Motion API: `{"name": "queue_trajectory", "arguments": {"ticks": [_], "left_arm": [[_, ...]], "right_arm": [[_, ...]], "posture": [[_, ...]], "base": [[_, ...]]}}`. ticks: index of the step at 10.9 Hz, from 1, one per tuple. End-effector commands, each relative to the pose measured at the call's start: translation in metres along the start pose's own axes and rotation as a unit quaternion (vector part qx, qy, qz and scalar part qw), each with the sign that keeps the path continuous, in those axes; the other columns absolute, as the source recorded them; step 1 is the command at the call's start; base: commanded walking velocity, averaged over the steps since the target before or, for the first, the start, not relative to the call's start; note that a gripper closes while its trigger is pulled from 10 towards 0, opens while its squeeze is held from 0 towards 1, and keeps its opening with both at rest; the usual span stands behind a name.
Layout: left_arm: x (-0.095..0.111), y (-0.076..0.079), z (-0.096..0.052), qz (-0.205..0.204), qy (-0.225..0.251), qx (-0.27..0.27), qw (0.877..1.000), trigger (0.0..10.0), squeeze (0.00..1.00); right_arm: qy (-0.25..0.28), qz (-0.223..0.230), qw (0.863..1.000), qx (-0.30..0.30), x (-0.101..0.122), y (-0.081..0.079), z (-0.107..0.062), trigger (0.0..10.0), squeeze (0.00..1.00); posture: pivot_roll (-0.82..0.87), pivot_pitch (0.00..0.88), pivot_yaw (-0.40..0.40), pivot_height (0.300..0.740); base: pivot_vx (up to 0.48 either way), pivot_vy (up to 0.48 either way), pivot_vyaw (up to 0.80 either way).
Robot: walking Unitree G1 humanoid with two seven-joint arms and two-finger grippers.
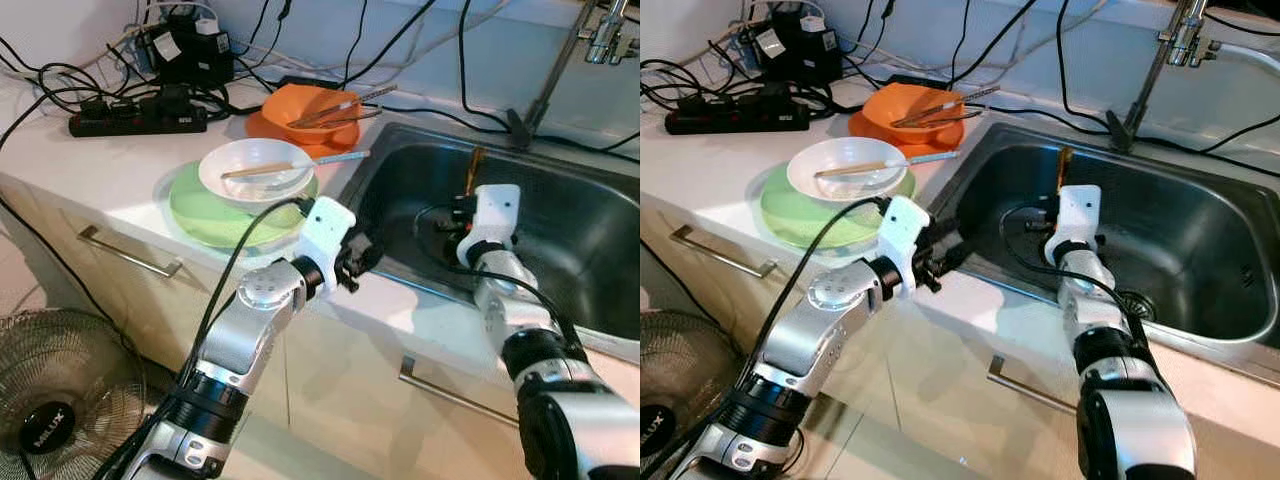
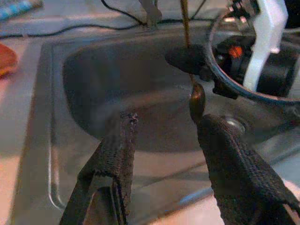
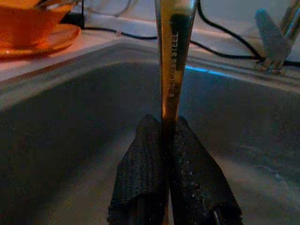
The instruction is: Kitchen organization
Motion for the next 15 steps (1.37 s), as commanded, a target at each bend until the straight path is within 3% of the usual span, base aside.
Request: {"name": "queue_trajectory", "arguments": {"ticks": [1,10,11,12,13,14,15], "left_arm": [[-0.009,0.002,0.0,0.003,-0.026,-0.006,1.0,10.0,0.0],[-0.011,0.006,-0.001,0.002,-0.036,-0.003,0.999,10.0,0.0],[-0.011,0.006,-0.001,0.002,-0.037,-0.004,0.999,10.0,0.0],[-0.012,0.007,0.0,0.001,-0.037,-0.006,0.999,10.0,0.0],[-0.012,0.008,0.0,0.001,-0.037,-0.007,0.999,10.0,0.0],[-0.011,0.007,0.0,0.001,-0.037,-0.006,0.999,10.0,0.0],[-0.011,0.007,0.0,0.001,-0.036,-0.006,0.999,10.0,0.0]], "right_arm": [[0.01,-0.009,1.0,-0.001,0.008,0.001,0.004,10.0,0.0],[-0.049,-0.033,0.997,0.049,-0.008,-0.02,0.004,10.0,0.0],[-0.049,-0.031,0.997,0.051,-0.008,-0.021,0.004,10.0,0.64],[-0.049,-0.03,0.997,0.052,-0.008,-0.021,0.004,10.0,1.0],[-0.049,-0.031,0.997,0.054,-0.009,-0.022,0.004,10.0,1.0],[-0.049,-0.031,0.997,0.055,-0.009,-0.022,0.004,10.0,0.0],[-0.049,-0.031,0.997,0.056,-0.009,-0.023,0.004,10.0,0.0]], "posture": [[0.19,0.012,-0.01,0.74],[0.2,0.014,-0.02,0.74],[0.2,0.015,-0.019,0.74],[0.2,0.014,-0.02,0.74],[0.2,0.014,-0.02,0.74],[0.2,0.014,-0.022,0.74],[0.2,0.014,-0.022,0.74]], "base": [[0.0,0.0,0.0],[0.0,0.0,0.0],[0.0,0.0,0.0],[0.0,0.0,0.0],[0.0,0.0,0.0],[0.0,0.0,0.0],[0.0,0.0,0.0]]}}
Point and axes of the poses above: a point about 5 cm out from each wrist's last joint towards the gripper, its own z axis pointing out of the wrist towards the gripper, its own x axis along the axis of the wrist's last joint, y = z × x, the point moved 1 cm from there along z, pointing out of the wrist towards the gripper, and after that the axes turned 10 degrees about -z, right-handed, at the moved point
